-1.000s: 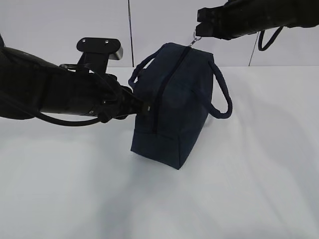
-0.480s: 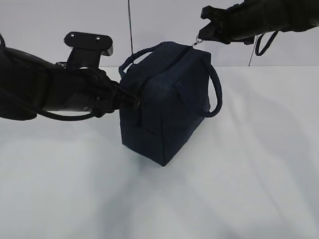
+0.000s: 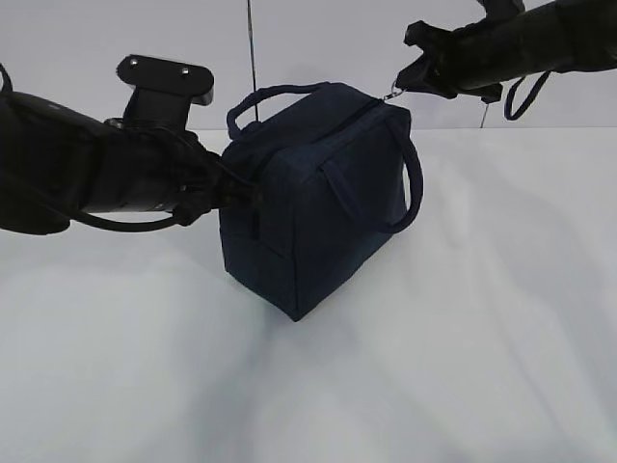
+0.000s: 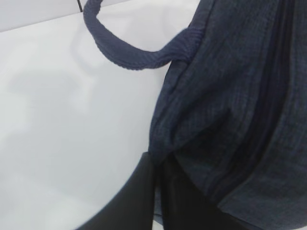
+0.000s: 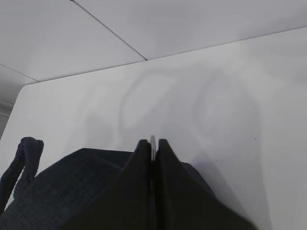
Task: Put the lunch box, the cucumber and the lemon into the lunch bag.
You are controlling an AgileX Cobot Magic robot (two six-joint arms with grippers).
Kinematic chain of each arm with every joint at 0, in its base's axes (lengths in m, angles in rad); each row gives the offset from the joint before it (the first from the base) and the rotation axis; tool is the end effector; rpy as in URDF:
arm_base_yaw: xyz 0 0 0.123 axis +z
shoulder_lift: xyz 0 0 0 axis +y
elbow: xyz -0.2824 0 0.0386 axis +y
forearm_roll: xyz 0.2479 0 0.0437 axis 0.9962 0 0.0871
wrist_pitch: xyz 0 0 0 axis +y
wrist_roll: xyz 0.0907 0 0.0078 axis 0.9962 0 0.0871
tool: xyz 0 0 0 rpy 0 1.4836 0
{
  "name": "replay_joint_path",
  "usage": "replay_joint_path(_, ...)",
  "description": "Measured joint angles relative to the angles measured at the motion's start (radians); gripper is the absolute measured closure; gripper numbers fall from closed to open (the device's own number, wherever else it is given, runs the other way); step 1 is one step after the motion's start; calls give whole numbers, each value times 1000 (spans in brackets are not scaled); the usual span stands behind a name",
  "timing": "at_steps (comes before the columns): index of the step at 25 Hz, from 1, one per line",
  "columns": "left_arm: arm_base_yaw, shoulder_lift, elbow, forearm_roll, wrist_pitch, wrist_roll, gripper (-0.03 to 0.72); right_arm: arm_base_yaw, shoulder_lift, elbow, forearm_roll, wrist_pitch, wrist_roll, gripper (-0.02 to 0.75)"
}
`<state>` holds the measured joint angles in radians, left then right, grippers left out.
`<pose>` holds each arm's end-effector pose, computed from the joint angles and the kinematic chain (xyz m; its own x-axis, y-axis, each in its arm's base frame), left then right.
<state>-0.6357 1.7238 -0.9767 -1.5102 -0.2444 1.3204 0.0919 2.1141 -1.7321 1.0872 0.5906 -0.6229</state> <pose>0.3054 -0.1982 0.2067 -0.5537 0.1833 -0.8123 0.3231 0.9464 -0.0067 0.4846 0.0898 0.2484 -0.7010 0.2628 -0.6629 -0.2407 0.7879 0.5668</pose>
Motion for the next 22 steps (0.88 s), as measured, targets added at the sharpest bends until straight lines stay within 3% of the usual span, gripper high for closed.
replay_joint_path(22,0,2,0,183,11,0,698,-3,74,-13,-21,67,-55,738)
